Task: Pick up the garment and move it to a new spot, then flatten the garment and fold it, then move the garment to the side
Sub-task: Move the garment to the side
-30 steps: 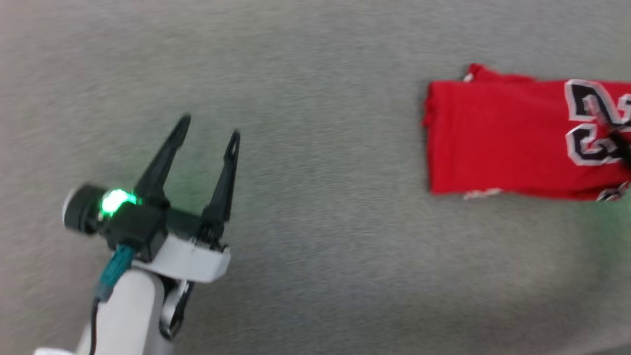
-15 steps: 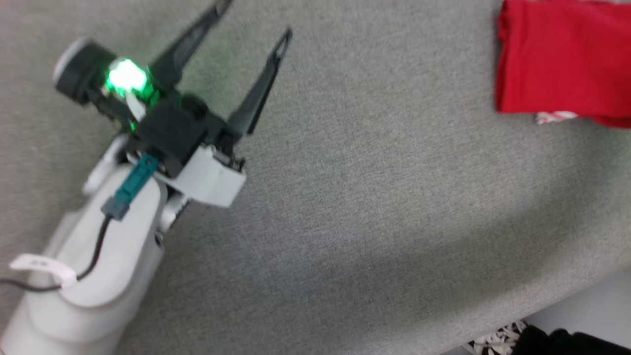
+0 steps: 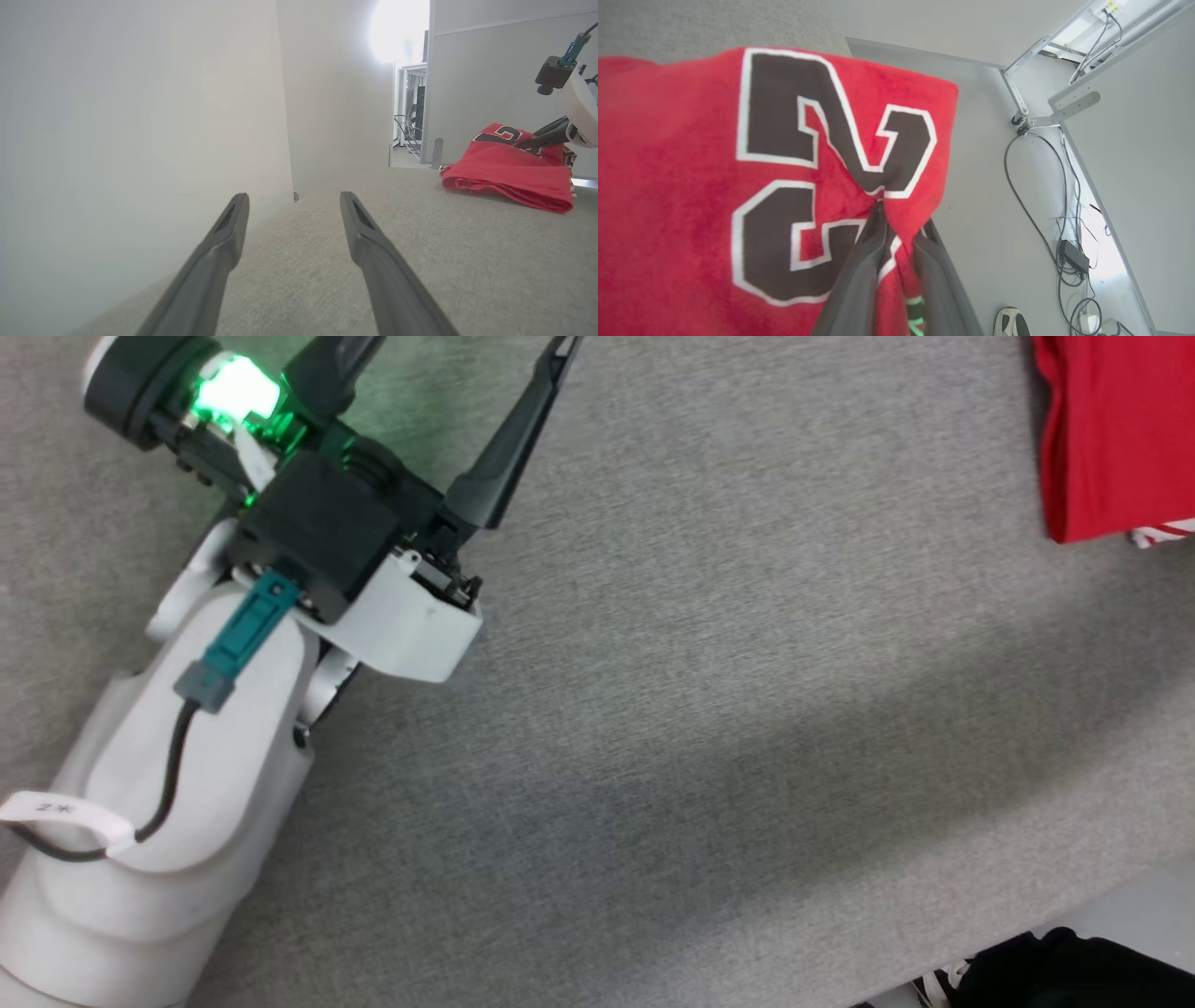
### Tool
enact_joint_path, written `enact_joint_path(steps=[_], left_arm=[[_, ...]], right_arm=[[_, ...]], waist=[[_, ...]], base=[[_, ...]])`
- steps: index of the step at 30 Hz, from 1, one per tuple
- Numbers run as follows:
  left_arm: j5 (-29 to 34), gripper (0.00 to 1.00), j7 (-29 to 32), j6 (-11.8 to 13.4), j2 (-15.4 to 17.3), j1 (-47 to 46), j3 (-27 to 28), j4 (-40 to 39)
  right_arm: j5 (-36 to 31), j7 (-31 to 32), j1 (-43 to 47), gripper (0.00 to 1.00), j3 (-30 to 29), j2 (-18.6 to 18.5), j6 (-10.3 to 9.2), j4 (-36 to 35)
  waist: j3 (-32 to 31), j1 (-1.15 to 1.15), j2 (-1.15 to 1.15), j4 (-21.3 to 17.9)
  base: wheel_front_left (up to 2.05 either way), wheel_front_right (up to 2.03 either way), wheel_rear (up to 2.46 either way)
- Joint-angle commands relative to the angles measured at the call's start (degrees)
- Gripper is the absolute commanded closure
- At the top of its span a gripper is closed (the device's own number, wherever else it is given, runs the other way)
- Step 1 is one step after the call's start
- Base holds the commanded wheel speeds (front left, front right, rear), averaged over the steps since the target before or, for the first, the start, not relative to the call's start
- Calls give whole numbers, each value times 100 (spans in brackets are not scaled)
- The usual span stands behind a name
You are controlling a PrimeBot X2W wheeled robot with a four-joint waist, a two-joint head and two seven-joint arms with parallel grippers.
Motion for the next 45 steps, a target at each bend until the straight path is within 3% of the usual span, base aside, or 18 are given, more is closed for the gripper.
enact_joint_path(steps=[1,3,4,5,6,14,22,31,45], left_arm=[[-25,0,2,-10,135,110,64,78],[-31,0,2,-10,151,156,109,74],[-33,0,2,-9,152,186,129,73],[-35,0,2,-10,146,222,151,75],[-38,0,2,-9,127,257,168,74],[-71,0,2,91,-140,617,343,128],[-171,0,2,255,-608,1653,835,95],[-259,0,1,165,-1200,3042,1646,246],[-147,0,2,18,-1752,4250,2509,754]], right_arm=[[-54,-178,-131,100,66,77,-9,133],[-80,-362,-201,100,86,91,-10,281],[-70,-420,-218,75,83,111,-10,352],[-69,-462,-226,22,100,132,-9,404],[-92,-503,-237,0,126,119,-10,451],[-206,-719,-284,0,341,-35,-10,533],[-52,-846,253,0,455,6,-10,123],[13,-859,1505,0,-180,55,-10,-1332],[-206,-860,3564,0,-1191,613,-10,-3103]], waist=[[44,0,0,75],[30,0,0,93],[11,0,0,99],[-20,0,0,102],[-56,0,0,106],[-494,0,0,190],[-1444,0,0,605],[-2370,0,0,1218],[-3276,0,0,2072]], base=[[0,0,0],[0,0,0],[0,0,0],[0,0,0],[0,0,0],[0,0,0],[0,0,0],[0,0,0],[0,0,0]])
